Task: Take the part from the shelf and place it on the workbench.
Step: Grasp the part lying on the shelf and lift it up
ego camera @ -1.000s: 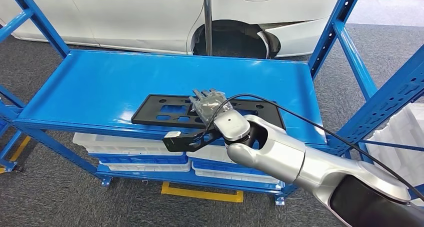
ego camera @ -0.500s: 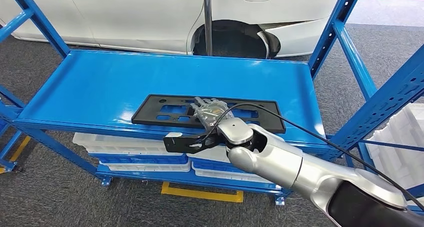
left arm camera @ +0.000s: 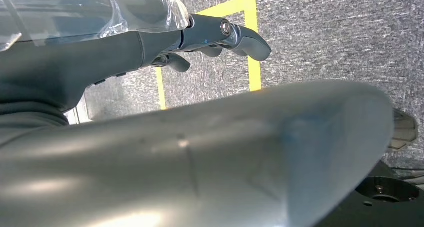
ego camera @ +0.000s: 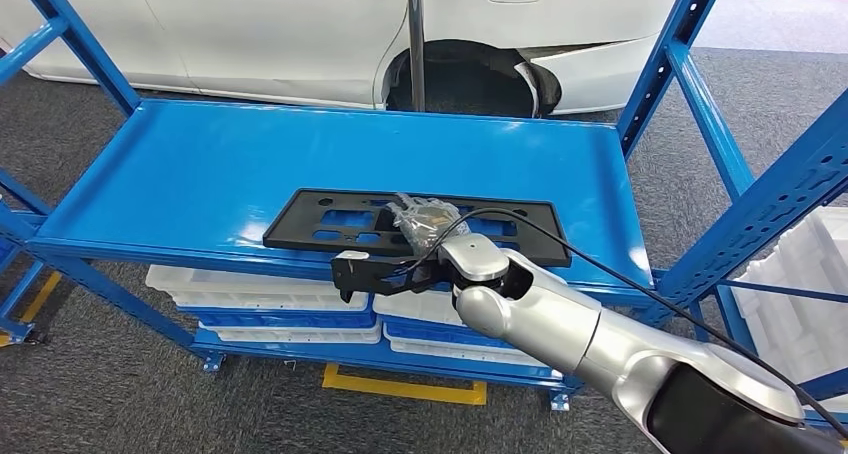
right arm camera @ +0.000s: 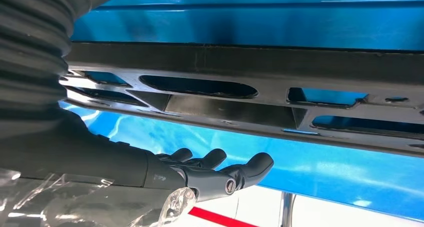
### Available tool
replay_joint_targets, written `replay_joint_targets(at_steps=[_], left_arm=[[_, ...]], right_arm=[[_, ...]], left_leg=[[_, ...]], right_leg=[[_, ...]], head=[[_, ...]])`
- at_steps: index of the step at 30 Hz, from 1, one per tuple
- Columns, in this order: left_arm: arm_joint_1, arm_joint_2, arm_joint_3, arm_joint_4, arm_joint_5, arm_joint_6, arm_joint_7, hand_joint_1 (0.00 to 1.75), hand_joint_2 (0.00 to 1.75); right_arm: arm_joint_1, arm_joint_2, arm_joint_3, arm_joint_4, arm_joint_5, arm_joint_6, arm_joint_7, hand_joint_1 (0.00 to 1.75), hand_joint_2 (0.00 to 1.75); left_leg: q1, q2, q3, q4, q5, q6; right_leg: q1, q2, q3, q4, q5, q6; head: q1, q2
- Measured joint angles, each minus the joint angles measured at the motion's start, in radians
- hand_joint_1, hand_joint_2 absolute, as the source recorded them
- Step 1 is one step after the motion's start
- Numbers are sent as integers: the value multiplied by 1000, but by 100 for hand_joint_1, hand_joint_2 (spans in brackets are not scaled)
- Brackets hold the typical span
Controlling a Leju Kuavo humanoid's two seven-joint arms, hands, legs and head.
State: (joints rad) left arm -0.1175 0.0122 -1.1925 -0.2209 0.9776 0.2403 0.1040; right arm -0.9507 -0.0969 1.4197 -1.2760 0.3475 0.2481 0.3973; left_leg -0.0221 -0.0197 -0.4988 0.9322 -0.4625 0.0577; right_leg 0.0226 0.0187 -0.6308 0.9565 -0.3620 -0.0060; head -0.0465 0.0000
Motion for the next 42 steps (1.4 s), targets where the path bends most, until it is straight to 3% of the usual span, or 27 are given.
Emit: replay_joint_targets(at_steps=[35, 39, 42], left_arm=[[0, 0, -1, 0, -8, 0, 0, 0, 0], [0, 0, -2, 0, -9, 0, 0, 0, 0], [0, 0, -2, 0, -9, 0, 0, 0, 0]], right_arm=[[66, 26, -35, 77, 47, -85, -19, 1, 175], [72, 30, -48, 81, 54, -96, -21, 168, 175], [79, 30, -56, 81, 62, -104, -20, 175, 175]], left_leg=[[0, 0, 0, 0, 0, 0], [0, 0, 0, 0, 0, 0], [0, 0, 0, 0, 0, 0]], right_leg=[[0, 0, 0, 0, 0, 0], [0, 0, 0, 0, 0, 0], [0, 0, 0, 0, 0, 0]], head=[[0, 0], [0, 0], [0, 0]])
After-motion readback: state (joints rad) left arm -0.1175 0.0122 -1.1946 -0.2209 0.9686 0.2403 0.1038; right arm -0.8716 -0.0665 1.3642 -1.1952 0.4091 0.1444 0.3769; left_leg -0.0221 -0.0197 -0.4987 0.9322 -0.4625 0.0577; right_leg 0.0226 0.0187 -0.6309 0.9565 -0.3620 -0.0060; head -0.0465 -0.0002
